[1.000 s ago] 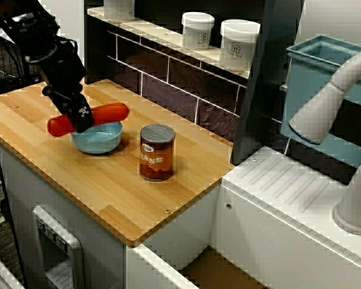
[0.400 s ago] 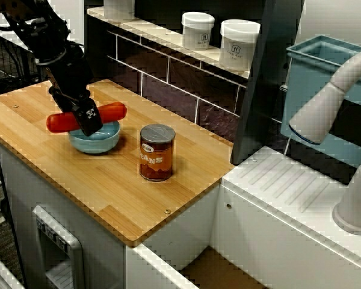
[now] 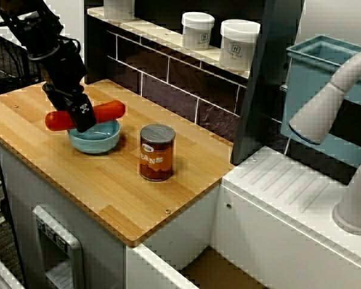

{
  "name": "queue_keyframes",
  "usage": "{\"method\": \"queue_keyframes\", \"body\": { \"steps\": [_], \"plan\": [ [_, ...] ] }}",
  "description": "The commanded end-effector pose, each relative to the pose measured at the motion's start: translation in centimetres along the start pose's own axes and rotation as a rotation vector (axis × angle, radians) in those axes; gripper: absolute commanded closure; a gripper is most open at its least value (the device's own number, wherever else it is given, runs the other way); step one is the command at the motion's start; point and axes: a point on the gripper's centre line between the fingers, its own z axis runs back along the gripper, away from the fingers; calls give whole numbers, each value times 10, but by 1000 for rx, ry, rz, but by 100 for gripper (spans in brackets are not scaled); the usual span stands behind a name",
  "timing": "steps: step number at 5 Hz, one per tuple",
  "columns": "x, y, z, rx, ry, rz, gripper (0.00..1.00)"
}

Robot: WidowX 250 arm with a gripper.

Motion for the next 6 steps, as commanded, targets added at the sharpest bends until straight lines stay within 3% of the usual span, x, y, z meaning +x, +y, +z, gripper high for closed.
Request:
{"method": "queue_keyframes", "body": {
  "steps": [1,4,6],
  "plan": [
    [7,10,34,30,-74,-10,0],
    [1,21,64,2,-97,5,0],
    [-3,30,73,-5,-98,3,0]
  ]
}}
